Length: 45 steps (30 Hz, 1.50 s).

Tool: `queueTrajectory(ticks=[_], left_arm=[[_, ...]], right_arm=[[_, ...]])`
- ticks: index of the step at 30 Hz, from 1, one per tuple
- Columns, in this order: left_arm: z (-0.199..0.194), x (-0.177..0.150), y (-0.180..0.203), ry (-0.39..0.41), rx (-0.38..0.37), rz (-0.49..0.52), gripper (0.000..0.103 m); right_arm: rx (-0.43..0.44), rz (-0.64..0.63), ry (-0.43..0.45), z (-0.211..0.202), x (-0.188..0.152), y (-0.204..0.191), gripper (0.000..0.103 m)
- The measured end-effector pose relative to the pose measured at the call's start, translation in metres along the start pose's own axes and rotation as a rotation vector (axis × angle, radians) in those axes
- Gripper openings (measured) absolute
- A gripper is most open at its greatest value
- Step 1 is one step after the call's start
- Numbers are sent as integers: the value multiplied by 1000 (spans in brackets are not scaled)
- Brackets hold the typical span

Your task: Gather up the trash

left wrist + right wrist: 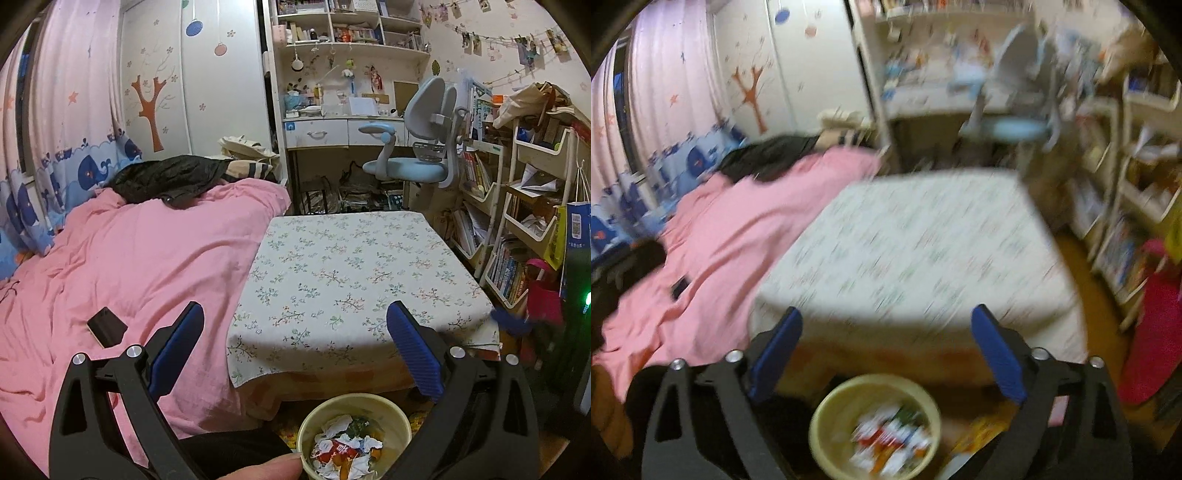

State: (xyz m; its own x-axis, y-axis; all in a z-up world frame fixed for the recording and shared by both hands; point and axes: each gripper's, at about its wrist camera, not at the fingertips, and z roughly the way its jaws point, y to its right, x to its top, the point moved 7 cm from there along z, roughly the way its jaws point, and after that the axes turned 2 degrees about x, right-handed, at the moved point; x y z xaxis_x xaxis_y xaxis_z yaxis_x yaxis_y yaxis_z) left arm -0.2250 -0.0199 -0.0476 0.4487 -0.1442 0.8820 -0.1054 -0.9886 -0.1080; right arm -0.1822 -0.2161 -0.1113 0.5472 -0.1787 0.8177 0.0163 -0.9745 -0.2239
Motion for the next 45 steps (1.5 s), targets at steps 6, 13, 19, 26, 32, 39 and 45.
queueTrajectory(ticks=[6,13,19,26,32,39,45], left_arm=[[-7,12,2,25,6,0,96],[-5,31,6,48,9,-1,96],[3,46,13,61,4,0,96],[19,59,18,66,-6,-16,96],[37,71,21,71,-1,-26,96],[62,80,25,89,-9,-41,96],[90,96,33,104,-17,-26,96]], right_arm=[[-95,-83,154,-8,41,8,95],[-130,-107,221,-10,55,18,95],[-146,-110,246,-11,60,24,95],[-151,-116,253,-8,62,25,95],[-152,-112,244,1,67,29,95],[-148,-112,236,13,73,32,95],[-147,-118,217,31,82,36,95]])
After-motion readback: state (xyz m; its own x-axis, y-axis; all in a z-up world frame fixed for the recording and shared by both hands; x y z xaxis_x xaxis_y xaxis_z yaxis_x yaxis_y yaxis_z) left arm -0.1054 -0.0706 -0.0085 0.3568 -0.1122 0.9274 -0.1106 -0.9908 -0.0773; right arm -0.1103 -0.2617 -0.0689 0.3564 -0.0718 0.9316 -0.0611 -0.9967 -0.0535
